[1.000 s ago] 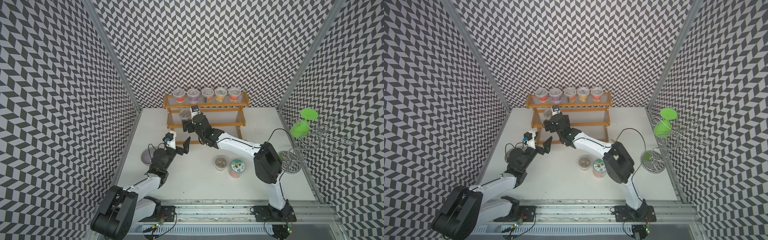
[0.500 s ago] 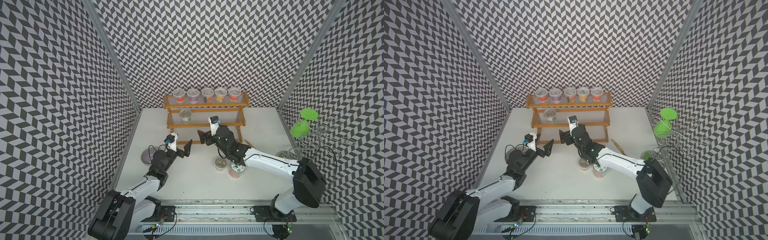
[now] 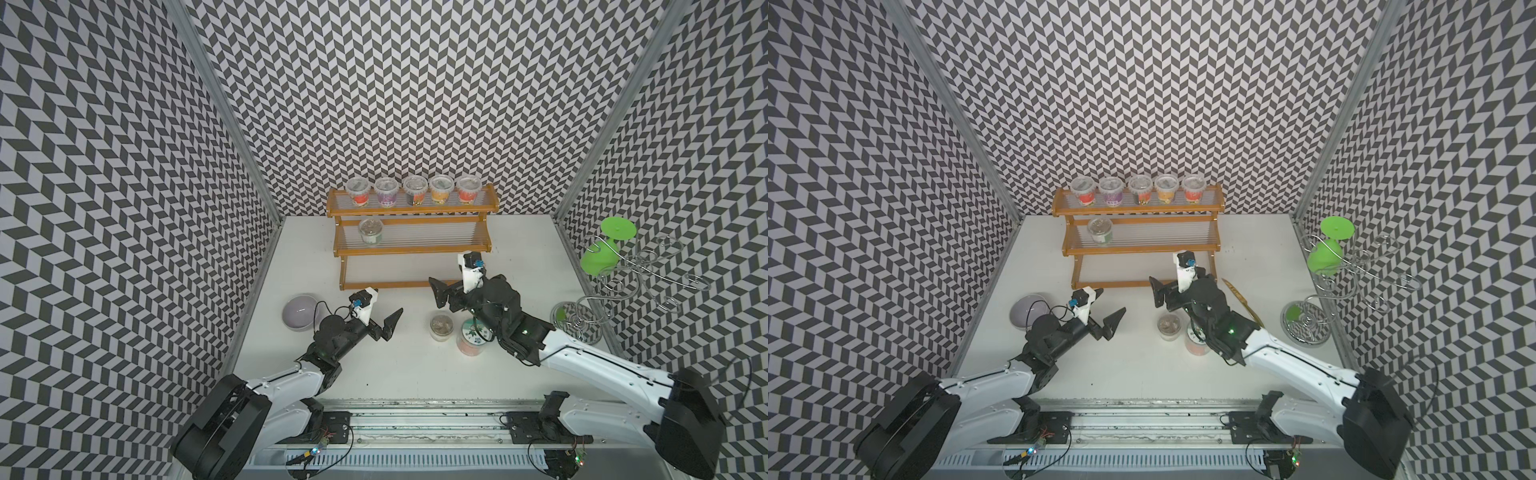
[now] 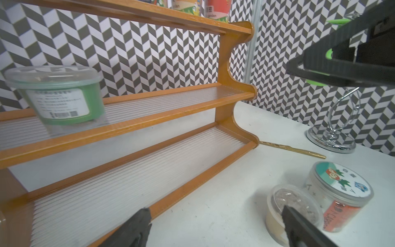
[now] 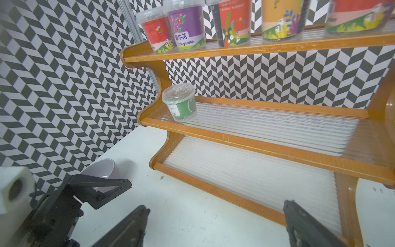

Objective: Place the seed container on the shelf
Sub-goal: Place the seed jar on the shelf, then pick up the seed jar at the center of the board.

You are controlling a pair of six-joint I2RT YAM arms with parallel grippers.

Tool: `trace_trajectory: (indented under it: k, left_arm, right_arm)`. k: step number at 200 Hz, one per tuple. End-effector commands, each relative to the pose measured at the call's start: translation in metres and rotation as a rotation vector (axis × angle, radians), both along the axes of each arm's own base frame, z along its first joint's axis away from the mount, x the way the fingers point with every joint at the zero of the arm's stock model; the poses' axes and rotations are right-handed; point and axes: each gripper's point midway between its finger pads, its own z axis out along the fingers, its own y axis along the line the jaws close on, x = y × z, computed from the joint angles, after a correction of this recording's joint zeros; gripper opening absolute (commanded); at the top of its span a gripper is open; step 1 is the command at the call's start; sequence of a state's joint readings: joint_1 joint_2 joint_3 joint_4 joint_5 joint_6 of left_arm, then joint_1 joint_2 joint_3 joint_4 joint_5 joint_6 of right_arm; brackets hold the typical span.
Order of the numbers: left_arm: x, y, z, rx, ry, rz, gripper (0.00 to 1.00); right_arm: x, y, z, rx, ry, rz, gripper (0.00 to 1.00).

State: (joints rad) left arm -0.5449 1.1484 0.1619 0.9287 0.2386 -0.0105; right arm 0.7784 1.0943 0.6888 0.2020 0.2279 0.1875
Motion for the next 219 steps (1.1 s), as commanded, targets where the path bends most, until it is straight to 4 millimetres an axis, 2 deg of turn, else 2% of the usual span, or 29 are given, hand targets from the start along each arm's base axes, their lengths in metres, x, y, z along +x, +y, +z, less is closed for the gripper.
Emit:
trace_trajectory:
  k: [1,36,70,97,110,120,135,167,189,219]
  left_arm:
    - [-0.013,-0.020,-0.005,0.042,-0.036,-0.102,1.00]
    - [-0.033,-0.045,-0.021,0.077,-0.046,-0.237,0.99]
    - [-0.047,-0.075,-0.038,0.157,-0.051,-0.339,0.98]
    - [-0.053,-0.093,-0.045,0.171,-0.033,-0.394,0.98]
    - [-0.056,-0.101,-0.050,0.181,-0.015,-0.412,0.98]
    - [-0.057,-0.107,-0.054,0.192,0.004,-0.424,0.98]
    - [-0.058,-0.115,-0.059,0.206,0.035,-0.435,0.98]
    - [-0.053,-0.124,-0.072,0.245,0.096,-0.414,0.98]
    - [-0.045,-0.125,-0.080,0.268,0.125,-0.378,0.98]
    - [-0.036,-0.131,-0.087,0.288,0.156,-0.361,0.99]
  right_arm:
    - [-0.012,-0.013,0.006,0.064,0.000,0.051,0.99]
    - [-0.015,-0.039,-0.026,0.072,0.123,0.098,0.99]
    - [-0.021,-0.059,-0.040,0.099,0.169,0.079,0.99]
    - [-0.025,-0.064,-0.041,0.127,0.190,0.079,0.99]
    - [-0.025,-0.064,-0.049,0.101,0.229,0.093,1.00]
    - [-0.022,-0.071,-0.062,0.079,0.288,0.063,0.99]
    - [-0.023,-0.075,-0.078,0.058,0.376,0.077,0.99]
    - [-0.031,-0.065,-0.095,0.018,0.535,0.151,1.00]
    - [-0.031,-0.077,-0.113,-0.054,0.637,0.076,1.00]
    - [-0.040,-0.083,-0.131,-0.106,0.702,0.068,0.99]
